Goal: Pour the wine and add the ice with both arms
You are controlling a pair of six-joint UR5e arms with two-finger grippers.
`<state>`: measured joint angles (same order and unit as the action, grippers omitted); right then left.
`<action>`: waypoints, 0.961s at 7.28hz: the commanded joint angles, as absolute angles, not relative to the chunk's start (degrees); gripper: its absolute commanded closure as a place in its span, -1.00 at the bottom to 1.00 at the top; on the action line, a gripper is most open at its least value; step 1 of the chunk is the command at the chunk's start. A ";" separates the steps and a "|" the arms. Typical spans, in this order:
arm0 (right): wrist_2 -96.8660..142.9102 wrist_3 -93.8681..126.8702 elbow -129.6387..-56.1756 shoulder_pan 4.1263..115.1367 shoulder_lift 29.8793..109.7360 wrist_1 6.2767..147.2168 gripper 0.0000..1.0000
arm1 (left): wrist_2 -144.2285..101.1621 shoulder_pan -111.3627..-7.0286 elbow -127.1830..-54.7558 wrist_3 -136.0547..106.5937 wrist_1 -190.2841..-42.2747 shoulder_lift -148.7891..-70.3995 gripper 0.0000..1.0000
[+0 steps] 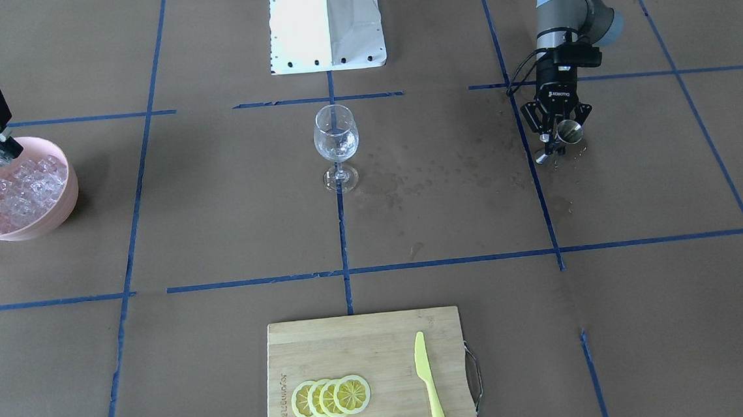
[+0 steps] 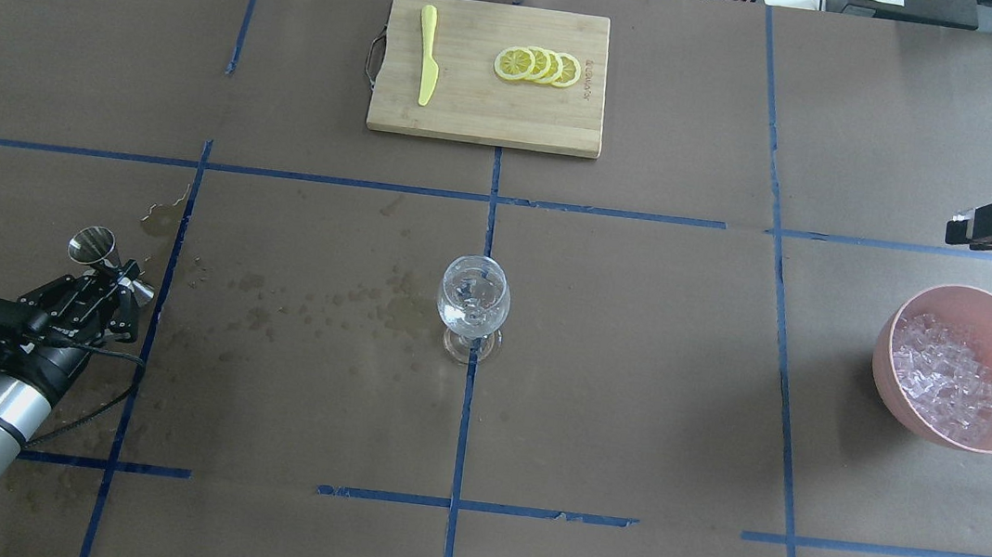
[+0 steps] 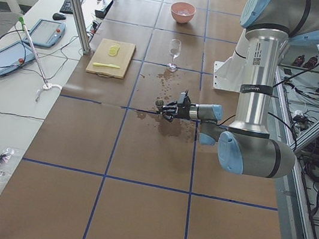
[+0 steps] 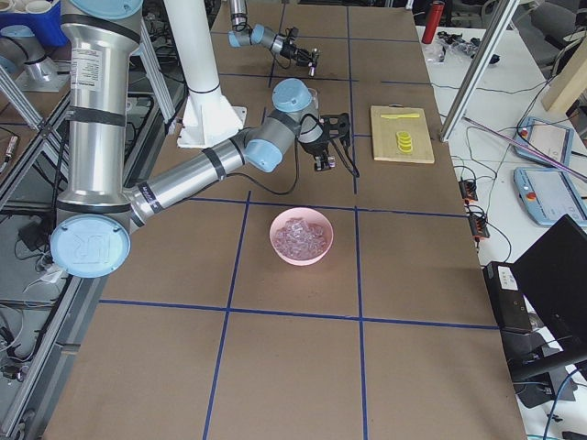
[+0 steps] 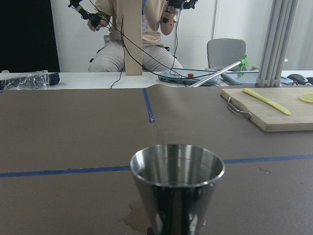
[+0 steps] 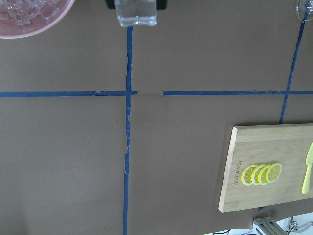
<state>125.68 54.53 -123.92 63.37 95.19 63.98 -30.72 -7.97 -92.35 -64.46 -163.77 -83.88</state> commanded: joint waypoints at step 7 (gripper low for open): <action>125.68 55.62 -124.37 63.28 94.66 63.90 1.00 | -31.72 -7.91 -92.20 -63.63 -164.00 -83.85 -1.00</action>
<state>125.68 54.83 -124.24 63.35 94.91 63.95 -31.08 -7.91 -92.11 -63.80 -163.99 -83.89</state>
